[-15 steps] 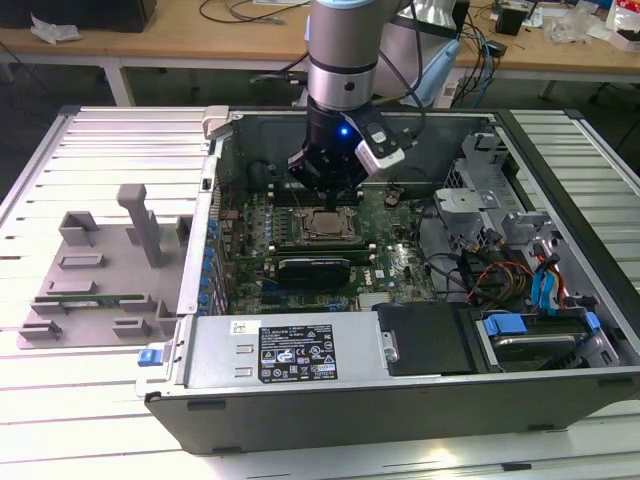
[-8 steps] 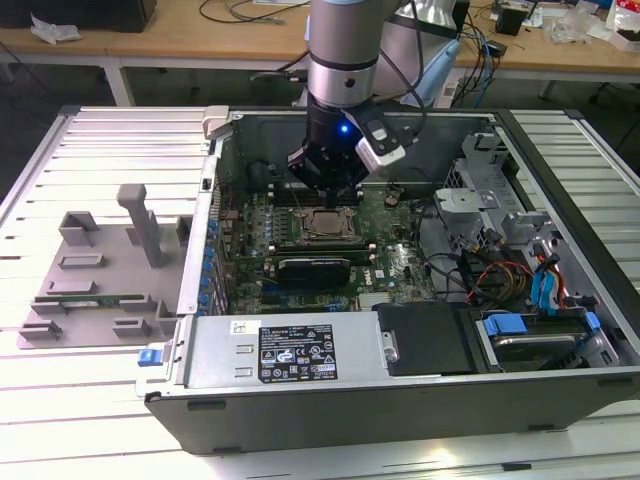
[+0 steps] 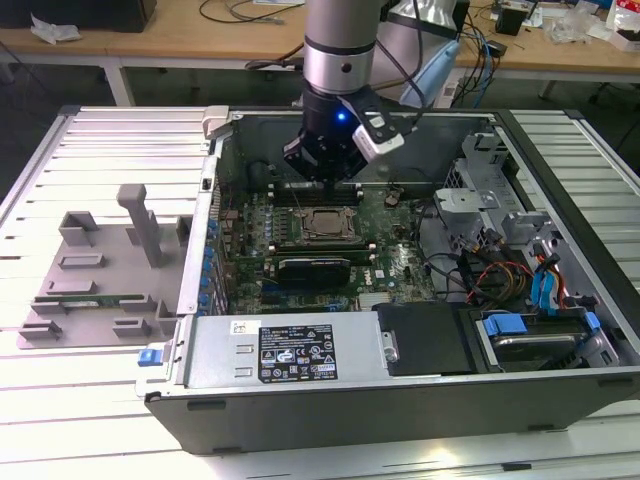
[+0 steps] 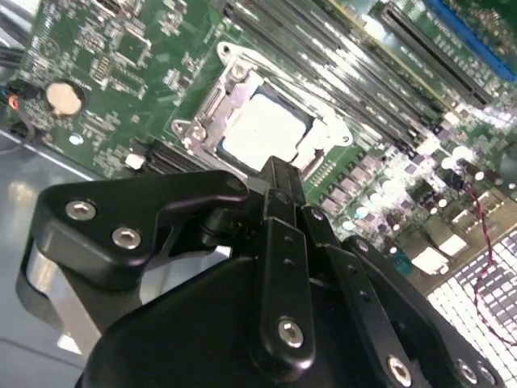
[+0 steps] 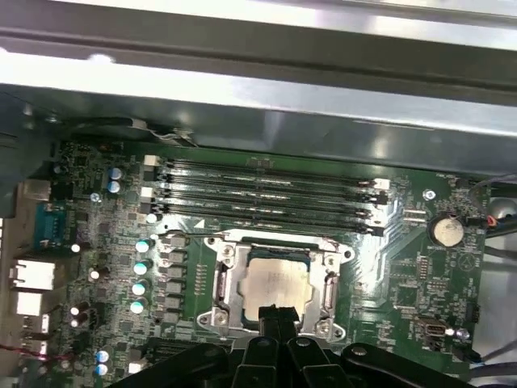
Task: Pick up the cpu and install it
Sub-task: 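Install the first cpu locking lever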
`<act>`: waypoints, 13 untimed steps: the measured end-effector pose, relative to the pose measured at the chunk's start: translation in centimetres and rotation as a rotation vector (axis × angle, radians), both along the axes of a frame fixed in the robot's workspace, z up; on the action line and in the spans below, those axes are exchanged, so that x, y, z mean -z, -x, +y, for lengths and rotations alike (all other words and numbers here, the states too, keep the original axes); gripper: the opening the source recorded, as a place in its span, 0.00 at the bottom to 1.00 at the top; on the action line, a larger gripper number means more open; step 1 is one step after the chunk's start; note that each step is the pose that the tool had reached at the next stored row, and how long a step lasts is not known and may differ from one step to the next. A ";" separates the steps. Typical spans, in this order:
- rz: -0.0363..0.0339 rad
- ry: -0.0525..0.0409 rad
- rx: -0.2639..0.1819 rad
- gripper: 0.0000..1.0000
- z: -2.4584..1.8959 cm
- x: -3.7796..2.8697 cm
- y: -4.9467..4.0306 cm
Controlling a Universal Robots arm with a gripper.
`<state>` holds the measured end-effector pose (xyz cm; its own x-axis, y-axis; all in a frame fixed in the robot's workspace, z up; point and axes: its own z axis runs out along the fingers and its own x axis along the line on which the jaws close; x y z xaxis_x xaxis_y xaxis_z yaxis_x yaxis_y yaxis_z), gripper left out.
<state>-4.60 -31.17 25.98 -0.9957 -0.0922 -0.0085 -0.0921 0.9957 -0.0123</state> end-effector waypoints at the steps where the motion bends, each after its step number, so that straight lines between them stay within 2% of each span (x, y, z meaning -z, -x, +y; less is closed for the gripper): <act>1: -0.0018 -0.0001 0.000 0.11 0.00 0.02 0.63; 3: -0.0050 -0.0001 0.000 0.11 0.00 0.04 1.70; 5: -0.0088 -0.0001 0.000 0.11 0.01 0.05 3.47; 7: -0.0127 -0.0008 0.000 0.11 0.00 0.05 4.80; 8: -0.0190 -0.0307 0.000 0.11 0.01 0.05 5.57; 9: -0.0205 -0.0431 0.000 0.11 0.01 0.05 5.72; 11: -0.0245 -0.0558 0.000 0.11 0.00 0.05 6.16; 13: -0.0284 -0.0624 0.000 0.11 0.01 0.05 6.57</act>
<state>-11.17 -31.16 25.93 -0.9950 -0.0901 -0.0425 -0.0921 0.9946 0.0473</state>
